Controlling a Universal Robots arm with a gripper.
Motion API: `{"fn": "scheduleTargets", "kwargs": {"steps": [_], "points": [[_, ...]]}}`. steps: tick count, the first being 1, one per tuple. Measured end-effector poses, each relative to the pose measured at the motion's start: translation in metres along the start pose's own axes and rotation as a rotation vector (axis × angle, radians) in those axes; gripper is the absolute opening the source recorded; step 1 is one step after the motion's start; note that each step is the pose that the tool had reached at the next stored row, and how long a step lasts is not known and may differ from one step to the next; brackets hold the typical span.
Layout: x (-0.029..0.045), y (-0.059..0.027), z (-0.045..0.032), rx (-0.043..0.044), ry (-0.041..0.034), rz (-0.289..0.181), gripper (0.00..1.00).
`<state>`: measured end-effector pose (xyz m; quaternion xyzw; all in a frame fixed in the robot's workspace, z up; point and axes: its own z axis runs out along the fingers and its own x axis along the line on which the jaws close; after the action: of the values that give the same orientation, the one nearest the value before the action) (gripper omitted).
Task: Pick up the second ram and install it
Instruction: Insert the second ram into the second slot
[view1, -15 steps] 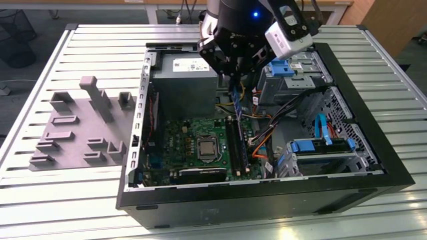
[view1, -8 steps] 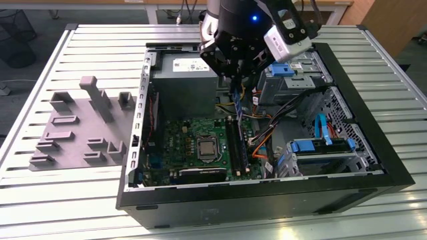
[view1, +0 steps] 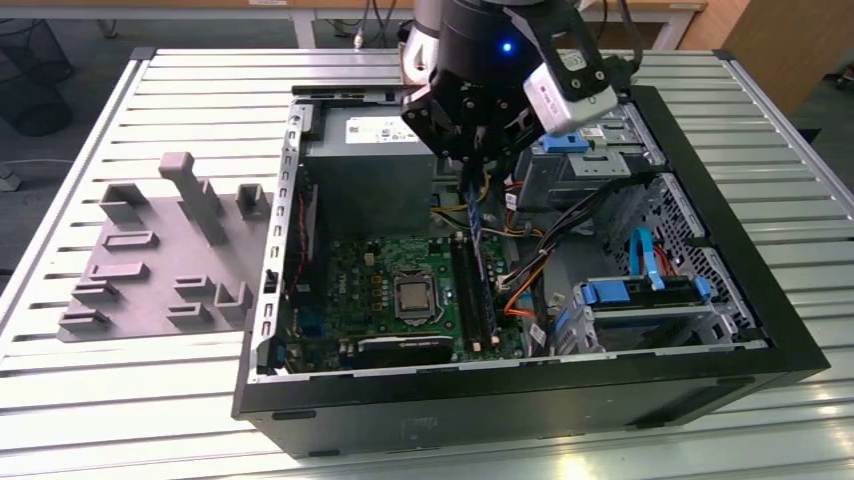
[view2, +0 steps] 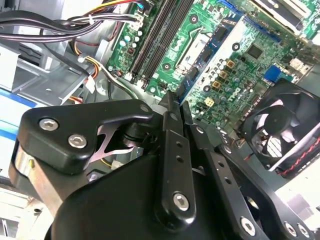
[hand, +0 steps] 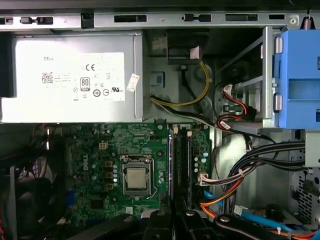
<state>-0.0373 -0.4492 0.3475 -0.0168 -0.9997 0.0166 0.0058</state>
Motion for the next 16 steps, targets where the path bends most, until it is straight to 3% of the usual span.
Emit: {"fn": "scheduleTargets", "kwargs": {"steps": [7,16], "points": [[-0.0002,0.0003,0.0082,0.0001,-0.0019,0.0,0.14],[-0.0002,0.0004,0.0108,0.0,-0.002,0.0,0.14]]}}
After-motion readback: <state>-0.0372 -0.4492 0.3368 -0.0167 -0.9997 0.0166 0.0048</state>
